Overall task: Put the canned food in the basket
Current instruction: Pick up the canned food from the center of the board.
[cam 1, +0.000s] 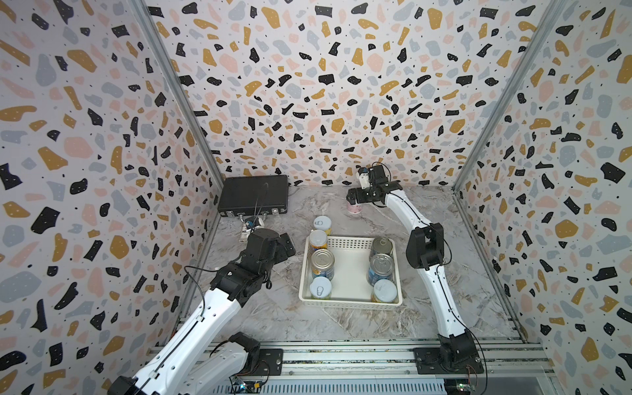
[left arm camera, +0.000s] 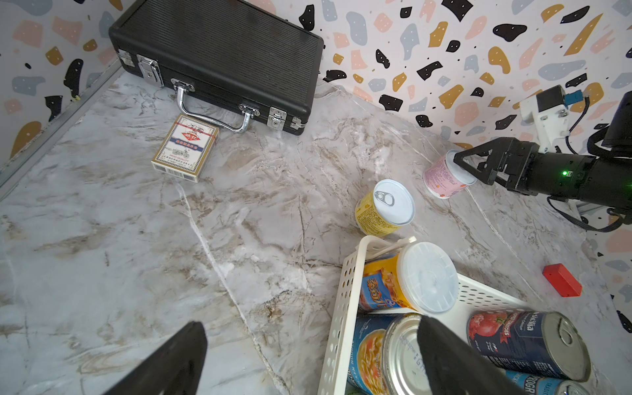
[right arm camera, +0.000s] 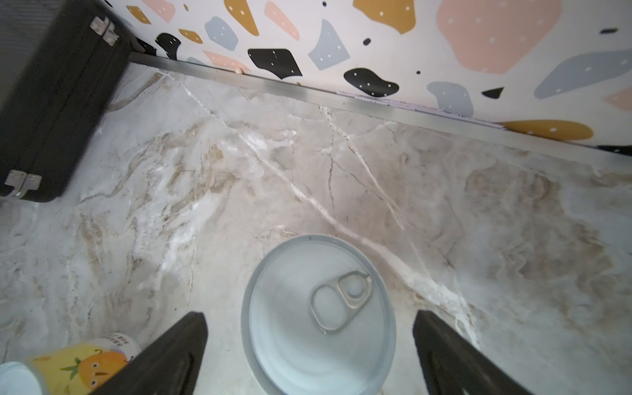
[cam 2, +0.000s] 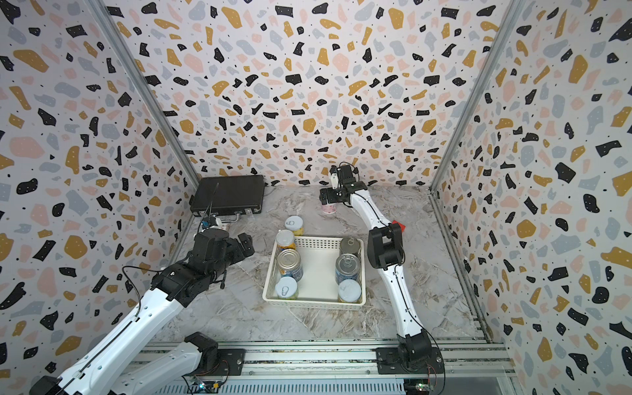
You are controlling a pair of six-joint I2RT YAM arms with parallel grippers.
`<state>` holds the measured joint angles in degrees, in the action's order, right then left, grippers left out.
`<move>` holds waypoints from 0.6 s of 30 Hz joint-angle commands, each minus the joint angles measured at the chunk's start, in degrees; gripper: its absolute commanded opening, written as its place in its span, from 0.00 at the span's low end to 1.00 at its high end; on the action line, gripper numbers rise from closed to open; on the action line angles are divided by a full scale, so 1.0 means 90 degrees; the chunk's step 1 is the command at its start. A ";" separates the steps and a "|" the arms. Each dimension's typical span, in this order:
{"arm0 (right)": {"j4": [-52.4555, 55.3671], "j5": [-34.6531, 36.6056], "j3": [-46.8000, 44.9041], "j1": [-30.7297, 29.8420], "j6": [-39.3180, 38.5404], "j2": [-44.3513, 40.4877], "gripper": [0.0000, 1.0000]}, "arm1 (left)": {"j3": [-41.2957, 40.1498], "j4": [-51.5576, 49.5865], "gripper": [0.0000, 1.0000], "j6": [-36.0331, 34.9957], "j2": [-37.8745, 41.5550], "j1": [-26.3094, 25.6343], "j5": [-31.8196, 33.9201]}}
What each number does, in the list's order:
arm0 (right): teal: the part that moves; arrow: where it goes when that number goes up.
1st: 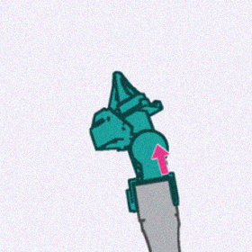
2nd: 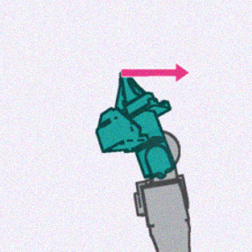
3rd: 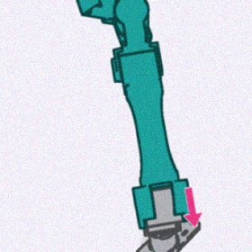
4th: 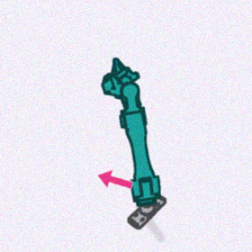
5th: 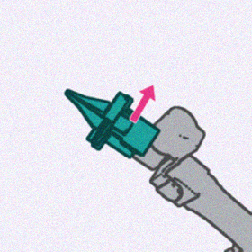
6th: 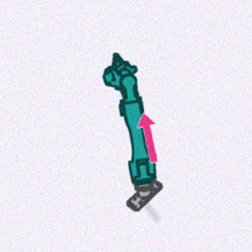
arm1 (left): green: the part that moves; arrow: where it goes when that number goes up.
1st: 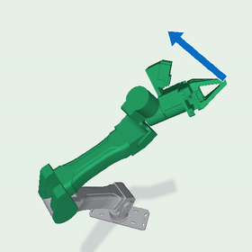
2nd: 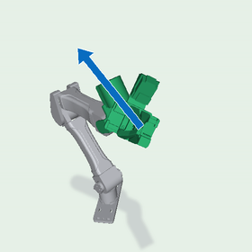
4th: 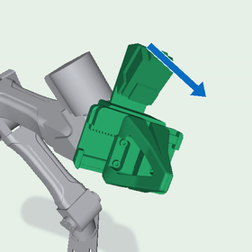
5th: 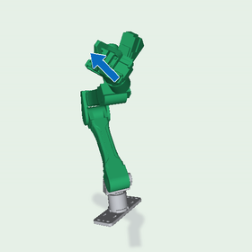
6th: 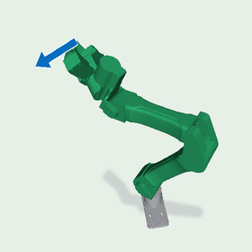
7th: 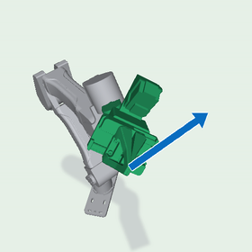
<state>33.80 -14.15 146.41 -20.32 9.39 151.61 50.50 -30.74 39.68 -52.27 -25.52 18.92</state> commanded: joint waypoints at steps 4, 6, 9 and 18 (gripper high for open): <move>-0.0230 -0.0246 0.0217 0.0017 -0.0033 0.0254 1.00 | -0.0061 0.0253 1.00 -0.0041 -0.0035 0.0047 -0.0051; -0.0255 -0.0188 0.0218 0.0016 -0.0034 0.0357 1.00 | -0.0061 0.0260 1.00 -0.0037 -0.0050 0.0049 -0.0066; -0.0269 -0.0128 0.0217 0.0020 -0.0056 0.0524 1.00 | -0.0051 0.0270 1.00 -0.0040 -0.0071 0.0056 -0.0098; -0.0412 0.0108 0.0226 0.0013 -0.0042 0.0416 0.91 | -0.0054 0.0290 1.00 -0.0043 -0.0130 0.0092 -0.0136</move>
<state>30.04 -14.11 146.65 -20.36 8.71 157.69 50.50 -30.33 39.68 -53.49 -25.12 17.96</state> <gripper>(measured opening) 0.914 0.996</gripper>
